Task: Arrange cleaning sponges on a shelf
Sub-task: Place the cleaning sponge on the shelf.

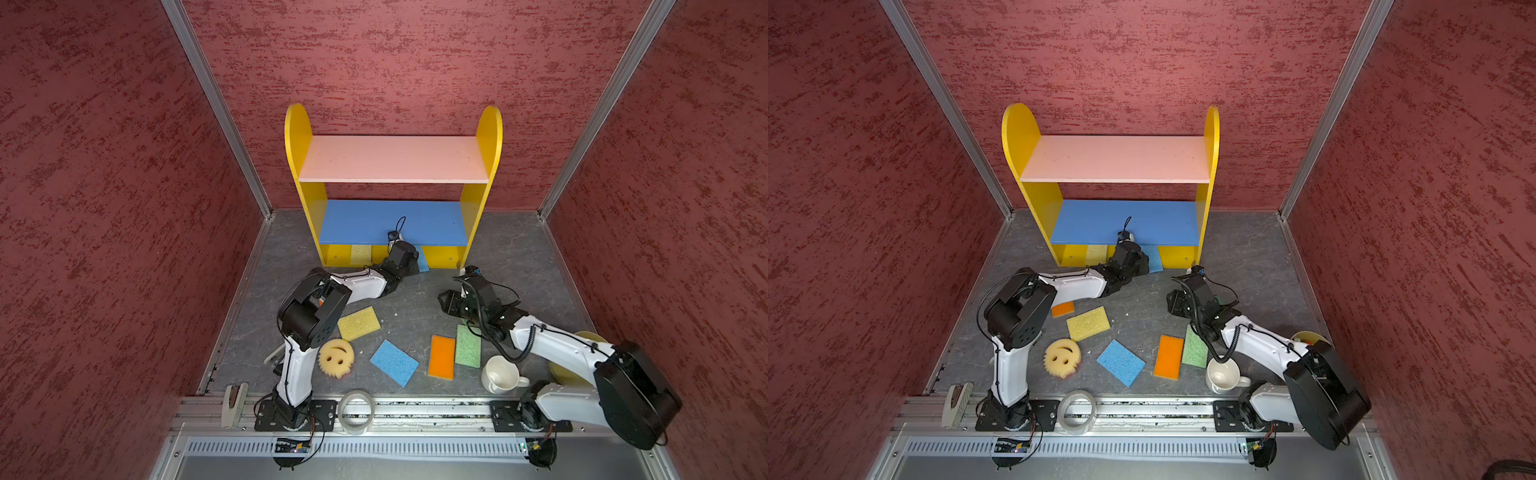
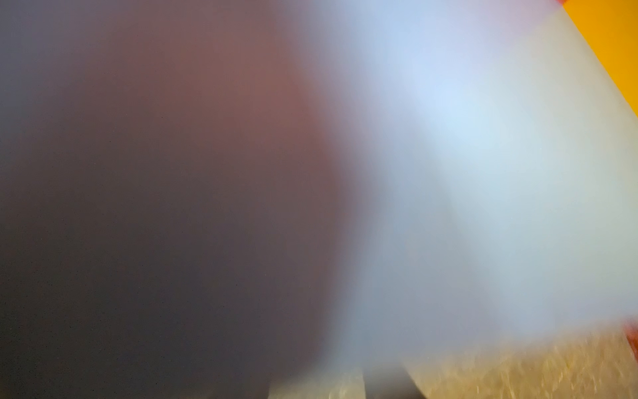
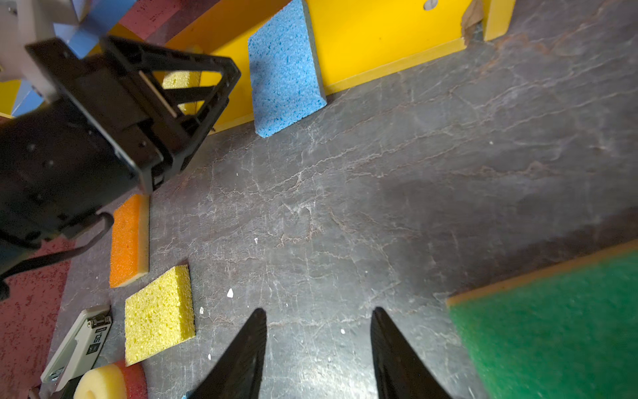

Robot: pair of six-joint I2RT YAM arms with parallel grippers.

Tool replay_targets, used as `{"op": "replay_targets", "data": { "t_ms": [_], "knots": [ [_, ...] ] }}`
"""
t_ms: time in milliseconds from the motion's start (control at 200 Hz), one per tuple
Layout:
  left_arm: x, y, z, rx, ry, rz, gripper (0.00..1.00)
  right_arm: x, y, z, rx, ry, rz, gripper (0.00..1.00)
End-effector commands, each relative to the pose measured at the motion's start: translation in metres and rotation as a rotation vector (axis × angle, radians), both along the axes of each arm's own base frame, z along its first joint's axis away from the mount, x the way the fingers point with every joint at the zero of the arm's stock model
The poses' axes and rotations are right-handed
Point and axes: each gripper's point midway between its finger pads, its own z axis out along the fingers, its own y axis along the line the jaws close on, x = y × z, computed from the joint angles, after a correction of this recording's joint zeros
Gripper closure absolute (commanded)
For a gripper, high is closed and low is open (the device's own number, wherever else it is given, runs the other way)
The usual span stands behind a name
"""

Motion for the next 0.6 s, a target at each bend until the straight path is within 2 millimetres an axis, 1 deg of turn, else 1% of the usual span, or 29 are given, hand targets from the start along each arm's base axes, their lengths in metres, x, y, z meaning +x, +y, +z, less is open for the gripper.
{"op": "replay_targets", "data": {
  "t_ms": [0, 45, 95, 120, 175, 240, 316, 416, 466, 596],
  "knots": [
    [-0.033, 0.005, -0.008, 0.06, 0.048, -0.026, 0.59, 0.002, -0.004, 0.009, 0.027, -0.029, -0.025, 0.49],
    [-0.042, 0.005, -0.004, 0.07, 0.041, -0.034, 0.59, 0.001, -0.005, 0.009, 0.028, -0.028, -0.024, 0.49],
    [-0.052, 0.005, -0.005, 0.077, 0.048, -0.039, 0.59, -0.001, -0.005, 0.007, 0.028, -0.024, -0.022, 0.49],
    [-0.056, 0.005, -0.006, 0.075, 0.055, -0.043, 0.59, -0.001, -0.005, 0.007, 0.028, -0.023, -0.021, 0.49],
    [-0.063, 0.003, -0.01, 0.065, 0.075, -0.055, 0.63, -0.001, -0.006, 0.006, 0.029, -0.021, -0.025, 0.49],
    [-0.067, 0.0, -0.016, 0.051, 0.094, -0.066, 0.64, -0.002, -0.007, 0.007, 0.034, -0.026, -0.028, 0.49],
    [-0.066, -0.005, -0.022, 0.044, 0.105, -0.075, 0.76, -0.003, -0.007, 0.01, 0.042, -0.032, -0.031, 0.49],
    [-0.058, -0.01, -0.03, 0.055, 0.121, -0.075, 0.94, -0.004, -0.009, 0.013, 0.041, -0.035, -0.035, 0.49],
    [-0.054, -0.012, -0.034, 0.061, 0.129, -0.073, 1.0, -0.005, -0.01, 0.014, 0.039, -0.038, -0.04, 0.49],
    [-0.042, -0.015, -0.043, 0.039, 0.15, -0.072, 1.0, -0.005, -0.014, 0.015, 0.032, -0.043, -0.053, 0.49]
  ]
}}
